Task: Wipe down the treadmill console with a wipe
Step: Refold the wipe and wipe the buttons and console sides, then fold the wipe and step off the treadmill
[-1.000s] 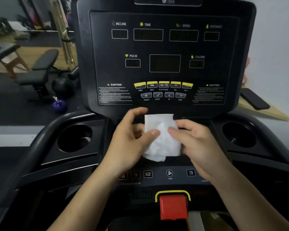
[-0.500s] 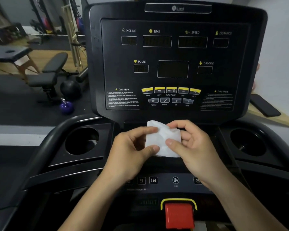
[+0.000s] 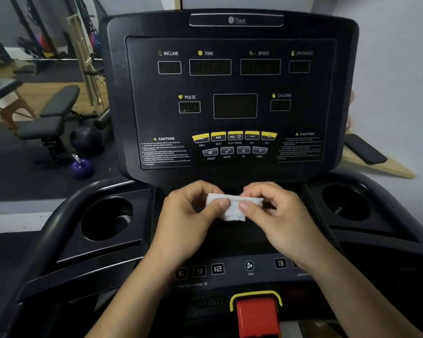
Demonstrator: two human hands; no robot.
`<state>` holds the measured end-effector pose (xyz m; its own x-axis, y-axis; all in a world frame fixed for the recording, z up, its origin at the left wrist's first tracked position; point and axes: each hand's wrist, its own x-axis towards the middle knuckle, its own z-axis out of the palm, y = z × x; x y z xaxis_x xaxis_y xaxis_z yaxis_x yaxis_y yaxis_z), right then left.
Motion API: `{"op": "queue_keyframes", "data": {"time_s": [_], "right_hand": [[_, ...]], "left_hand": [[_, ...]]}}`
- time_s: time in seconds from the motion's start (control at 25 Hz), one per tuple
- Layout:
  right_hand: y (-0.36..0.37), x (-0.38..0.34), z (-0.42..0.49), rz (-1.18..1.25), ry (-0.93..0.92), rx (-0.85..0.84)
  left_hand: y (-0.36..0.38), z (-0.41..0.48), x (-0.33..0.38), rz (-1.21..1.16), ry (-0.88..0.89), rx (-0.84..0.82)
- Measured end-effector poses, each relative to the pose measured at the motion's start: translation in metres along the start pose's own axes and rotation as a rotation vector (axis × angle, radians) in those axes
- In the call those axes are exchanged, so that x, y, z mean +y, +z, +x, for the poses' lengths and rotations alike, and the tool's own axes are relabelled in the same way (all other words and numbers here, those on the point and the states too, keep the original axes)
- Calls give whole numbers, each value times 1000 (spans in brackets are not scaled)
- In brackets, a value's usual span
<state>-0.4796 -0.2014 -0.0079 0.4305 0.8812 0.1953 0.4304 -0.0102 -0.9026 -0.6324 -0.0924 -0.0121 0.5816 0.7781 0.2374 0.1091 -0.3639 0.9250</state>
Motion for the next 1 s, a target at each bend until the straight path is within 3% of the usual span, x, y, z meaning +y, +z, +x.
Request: {"op": "queue_keyframes", "data": {"time_s": [0.12,0.24,0.4,0.64,0.8,1.0], "right_hand": [[-9,-3,-11,183,125,48],[-27,0,-44,204,225,288],[-61,3,-132,95,367,570],[-86,-3,-306,60,518,979],[-81,3,-421,106,578,1240],[-78,-2,-571,137,604,1422]], "left_hand": [[18,8,5,-230,-74,-44],[56,10,15,-301,-58,-170],[130,-24,39,-329,20,-466],[219,-145,76,-342,29,-974],[258,-244,85,-303,-61,-1189],[304,-392,114,-238,-79,-1341]]}}
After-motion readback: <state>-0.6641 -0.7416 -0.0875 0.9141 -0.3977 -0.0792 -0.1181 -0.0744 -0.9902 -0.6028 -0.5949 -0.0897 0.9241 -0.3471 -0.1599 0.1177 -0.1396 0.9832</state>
